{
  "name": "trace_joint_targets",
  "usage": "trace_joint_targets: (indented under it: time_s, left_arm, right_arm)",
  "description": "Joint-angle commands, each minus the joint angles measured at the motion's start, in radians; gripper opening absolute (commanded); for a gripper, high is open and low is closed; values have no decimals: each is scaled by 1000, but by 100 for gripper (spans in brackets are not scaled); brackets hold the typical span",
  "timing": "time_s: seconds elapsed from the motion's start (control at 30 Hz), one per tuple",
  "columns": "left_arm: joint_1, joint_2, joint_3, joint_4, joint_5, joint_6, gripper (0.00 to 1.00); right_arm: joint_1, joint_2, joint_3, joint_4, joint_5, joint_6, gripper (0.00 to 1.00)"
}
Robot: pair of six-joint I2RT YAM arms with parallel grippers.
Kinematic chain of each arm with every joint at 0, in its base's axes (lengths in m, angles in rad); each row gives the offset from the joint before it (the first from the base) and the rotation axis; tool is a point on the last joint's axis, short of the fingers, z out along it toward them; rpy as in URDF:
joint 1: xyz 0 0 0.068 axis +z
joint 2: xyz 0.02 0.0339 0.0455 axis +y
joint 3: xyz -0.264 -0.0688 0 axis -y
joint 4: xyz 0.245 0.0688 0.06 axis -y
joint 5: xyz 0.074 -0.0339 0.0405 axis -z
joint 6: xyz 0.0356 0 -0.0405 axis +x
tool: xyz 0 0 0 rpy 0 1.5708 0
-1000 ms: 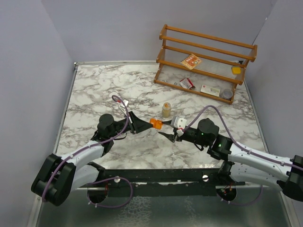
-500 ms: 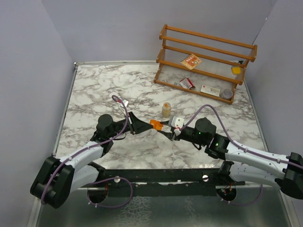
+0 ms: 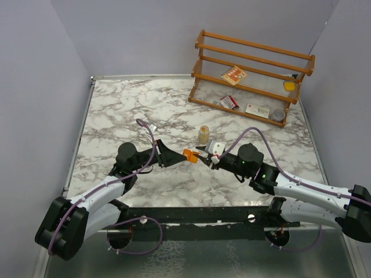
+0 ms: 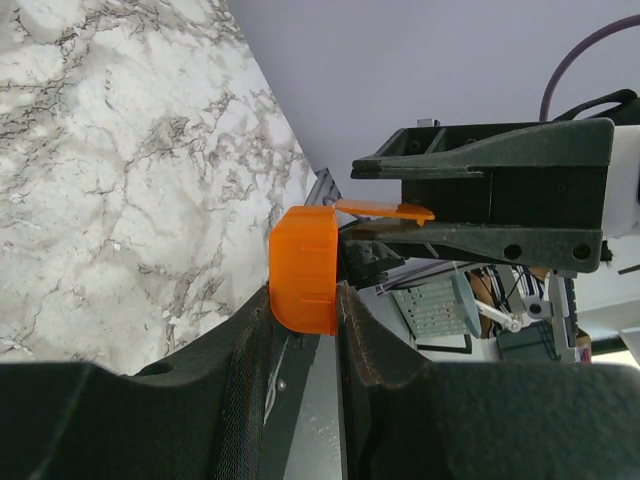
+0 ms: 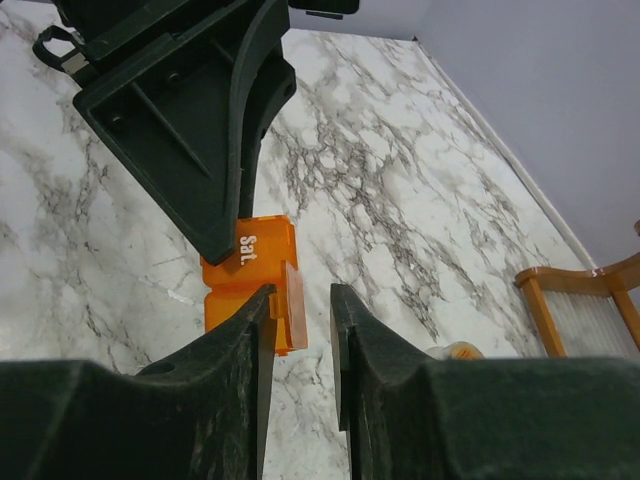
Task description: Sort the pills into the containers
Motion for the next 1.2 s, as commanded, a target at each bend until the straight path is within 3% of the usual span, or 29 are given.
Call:
trace_joint_targets:
  time_s: [0.0, 0.13, 0.27, 0.47, 0.67, 0.7, 0.87, 1.17]
  left_arm:
    - [-4, -27, -15, 26, 37, -10, 0]
    - [-4, -26, -23, 26, 35, -12, 0]
    - [-4, -27, -27, 26, 32, -10, 0]
    - [-4, -22, -28, 26, 33, -7, 0]
    - [-4, -39, -52, 27, -3, 12, 42]
    - [-4, -49, -59, 26, -14, 22, 44]
    - [-4, -65, -68, 0, -63, 61, 39]
    - [-4, -97, -104, -16, -115, 70, 42]
  right_arm:
    - [-1, -8, 28, 51, 60, -26, 27]
    - [-1, -8, 32, 52, 54, -19, 27]
    - [0, 3, 30, 55, 44, -9, 8]
    - [0, 25, 35, 66, 72, 13, 1]
    - [0, 56, 40, 50, 133, 52, 1]
    - [0, 54, 37, 50, 144, 62, 1]
    - [0, 34, 35, 49, 168, 129, 1]
    - [0, 35, 29, 3, 259, 183, 1]
